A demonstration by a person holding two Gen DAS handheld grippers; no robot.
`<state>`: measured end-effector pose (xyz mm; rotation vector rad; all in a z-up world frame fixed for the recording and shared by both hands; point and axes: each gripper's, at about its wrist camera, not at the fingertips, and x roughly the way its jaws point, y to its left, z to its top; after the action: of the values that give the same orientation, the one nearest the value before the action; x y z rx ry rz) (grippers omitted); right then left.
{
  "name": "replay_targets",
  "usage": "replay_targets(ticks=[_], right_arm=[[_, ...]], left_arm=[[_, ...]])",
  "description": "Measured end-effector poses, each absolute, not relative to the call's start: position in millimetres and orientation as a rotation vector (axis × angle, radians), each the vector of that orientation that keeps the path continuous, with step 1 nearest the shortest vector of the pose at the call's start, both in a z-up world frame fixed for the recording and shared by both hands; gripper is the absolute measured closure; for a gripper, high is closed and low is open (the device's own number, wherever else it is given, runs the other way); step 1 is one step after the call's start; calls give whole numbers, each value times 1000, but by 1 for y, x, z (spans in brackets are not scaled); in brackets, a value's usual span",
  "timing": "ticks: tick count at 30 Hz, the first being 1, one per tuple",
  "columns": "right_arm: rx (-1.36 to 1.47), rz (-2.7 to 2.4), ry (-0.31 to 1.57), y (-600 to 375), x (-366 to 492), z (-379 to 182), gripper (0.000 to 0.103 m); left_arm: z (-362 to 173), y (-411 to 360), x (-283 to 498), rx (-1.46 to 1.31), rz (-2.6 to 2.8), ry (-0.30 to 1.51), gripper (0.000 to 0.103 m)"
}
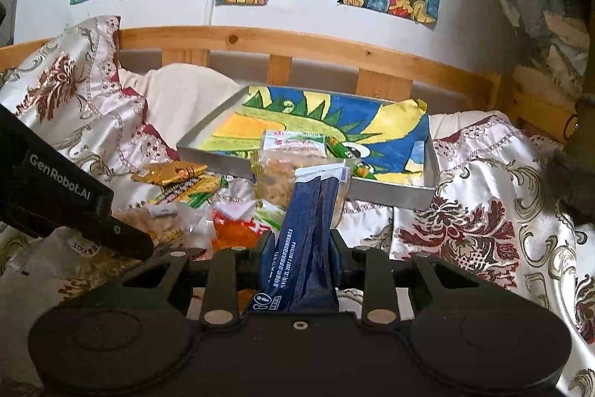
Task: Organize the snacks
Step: 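Lift bread packet with left tool while right tool lifts blue packet toward tray, then lower bread packet into tray, open left tool while right tool lowers blue packet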
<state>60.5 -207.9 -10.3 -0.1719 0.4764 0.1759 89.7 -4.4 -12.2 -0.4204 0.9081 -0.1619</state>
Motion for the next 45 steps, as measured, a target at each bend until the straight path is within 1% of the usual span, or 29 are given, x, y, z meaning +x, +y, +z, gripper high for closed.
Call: replay_targets(ticks=[6,13,19,25,29,34,45], right_arm=[[-142,195,450,-210,59,-5,71],[-95,217,401,-219,70,11,71],[-82,197,333,-238,101,28,71],[39,167,316,-275,152,31,71],[112,165,324,-296,183,26,71],[120,192,311,-310,219,17,71],[148,185,388,-326,276,-10,71]], left_arm=[[2,-8,90,-404,-178,832,64],[15,-20,115,-402,-134,766,64],[32,-36,155,-345,-99,714,64],[42,-56,202,-292,-92,686,63],[42,-70,233,-282,-97,671,63],[37,-85,271,-256,-103,661,63],[9,-123,333,-226,-66,669,63]])
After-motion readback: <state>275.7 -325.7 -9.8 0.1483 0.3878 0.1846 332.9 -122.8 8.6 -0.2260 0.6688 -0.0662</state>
